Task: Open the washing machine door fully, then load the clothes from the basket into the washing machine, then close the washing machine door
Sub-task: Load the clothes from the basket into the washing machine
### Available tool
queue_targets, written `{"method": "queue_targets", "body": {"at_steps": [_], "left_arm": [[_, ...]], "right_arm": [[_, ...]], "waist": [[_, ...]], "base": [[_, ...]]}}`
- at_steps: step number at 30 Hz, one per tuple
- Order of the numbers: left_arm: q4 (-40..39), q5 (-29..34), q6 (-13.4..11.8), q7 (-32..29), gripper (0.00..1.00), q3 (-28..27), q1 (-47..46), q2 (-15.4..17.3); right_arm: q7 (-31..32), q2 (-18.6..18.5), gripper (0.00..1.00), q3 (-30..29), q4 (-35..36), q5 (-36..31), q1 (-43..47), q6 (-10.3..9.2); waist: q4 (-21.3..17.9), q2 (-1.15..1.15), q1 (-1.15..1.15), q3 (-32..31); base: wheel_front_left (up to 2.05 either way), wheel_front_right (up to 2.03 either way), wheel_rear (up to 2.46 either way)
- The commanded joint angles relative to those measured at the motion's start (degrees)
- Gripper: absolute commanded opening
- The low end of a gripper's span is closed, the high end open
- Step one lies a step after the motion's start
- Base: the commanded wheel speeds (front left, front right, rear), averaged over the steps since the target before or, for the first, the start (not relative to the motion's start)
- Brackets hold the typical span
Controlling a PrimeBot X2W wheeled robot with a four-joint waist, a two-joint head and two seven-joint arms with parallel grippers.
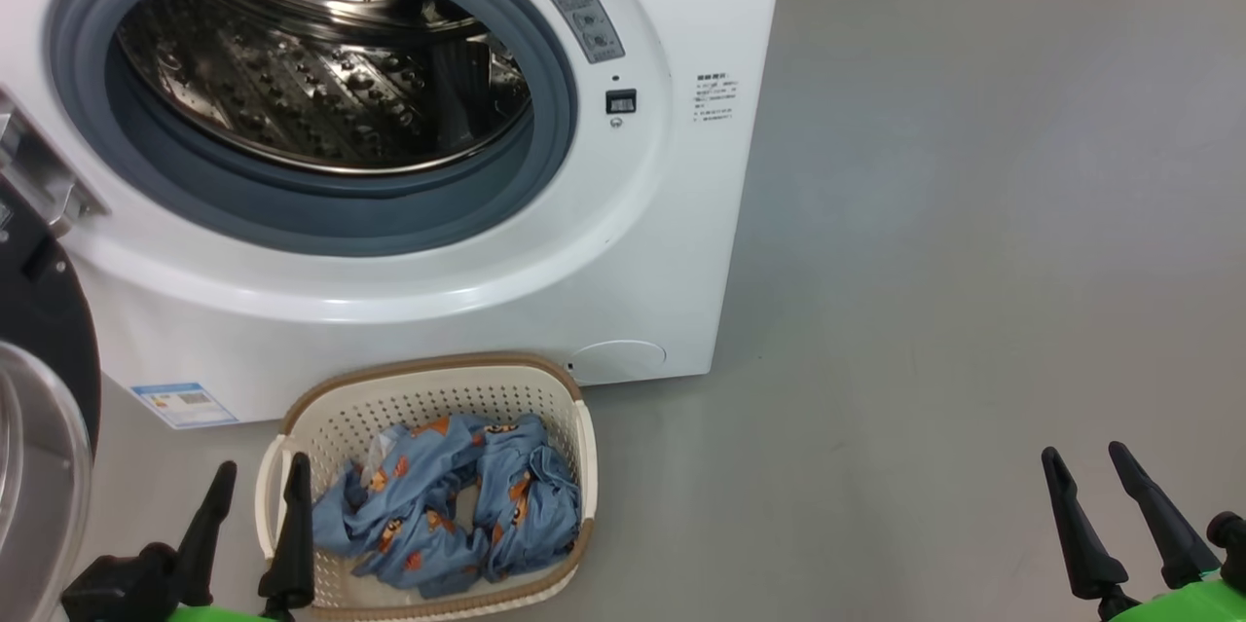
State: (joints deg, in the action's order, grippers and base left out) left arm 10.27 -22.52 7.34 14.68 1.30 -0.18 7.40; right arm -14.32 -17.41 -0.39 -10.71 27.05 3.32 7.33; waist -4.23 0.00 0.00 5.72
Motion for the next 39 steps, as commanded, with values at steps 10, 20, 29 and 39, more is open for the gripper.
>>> {"method": "queue_targets", "body": {"at_steps": [10,20,29,39], "left_arm": [[-0.6,2.0,0.1,0.3,1.0,-1.6,-3.0,0.0],[6.7,3.4,0.1,0.3,1.0,2.2,-6.1,-1.6],[17.8,4.9,0.1,0.3,1.0,5.0,-13.9,-2.0],[33.5,7.0,0.1,0.3,1.0,7.8,-28.0,-1.4]], "right_arm": [[-0.7,-0.6,1.0,1.0,1.6,-0.1,-2.0,0.16],[-0.7,0.0,1.0,2.1,2.2,0.1,-4.4,0.16],[-0.7,0.5,1.0,4.1,2.9,0.5,-7.9,0.16],[-0.7,0.2,1.0,5.6,4.5,0.9,-13.9,0.16]], "waist": [[0.0,0.0,0.0,1.3],[0.1,0.0,0.0,6.3],[0.0,0.0,0.0,13.6],[-0.5,0.0,0.0,24.3]], "base": [[0.3,-0.34,0.04],[0.0,0.0,0.0],[0.0,0.0,0.0],[0.0,0.0,0.0]]}}
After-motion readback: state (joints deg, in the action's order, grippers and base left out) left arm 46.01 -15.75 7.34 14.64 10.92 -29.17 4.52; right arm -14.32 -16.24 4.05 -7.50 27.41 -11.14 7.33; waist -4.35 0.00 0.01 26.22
